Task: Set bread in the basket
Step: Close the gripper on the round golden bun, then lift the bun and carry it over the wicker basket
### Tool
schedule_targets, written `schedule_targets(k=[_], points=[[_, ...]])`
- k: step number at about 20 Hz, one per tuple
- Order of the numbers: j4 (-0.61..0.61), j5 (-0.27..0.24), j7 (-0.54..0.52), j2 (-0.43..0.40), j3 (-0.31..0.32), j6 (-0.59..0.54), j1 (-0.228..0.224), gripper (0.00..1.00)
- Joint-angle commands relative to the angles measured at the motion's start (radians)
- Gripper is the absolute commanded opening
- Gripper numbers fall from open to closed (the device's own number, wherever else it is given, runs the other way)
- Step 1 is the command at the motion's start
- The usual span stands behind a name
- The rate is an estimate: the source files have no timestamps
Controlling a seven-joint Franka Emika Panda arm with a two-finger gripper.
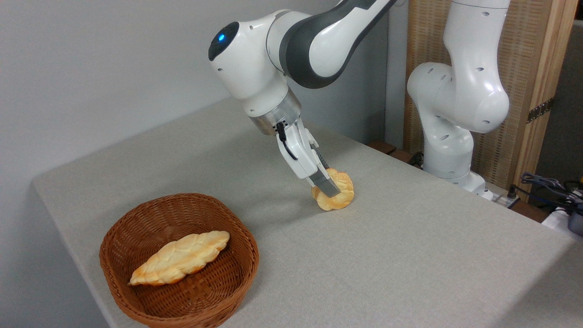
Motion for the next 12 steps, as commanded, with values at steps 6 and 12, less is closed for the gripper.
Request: schedule_targets(k=[6,12], points=[[0.095,-0.001,0.001,-0.009,0.015,0.019,0.028,0.17],[0.174,-0.096,-0.126,0.012,0.015,0.232,0.080,0.19]])
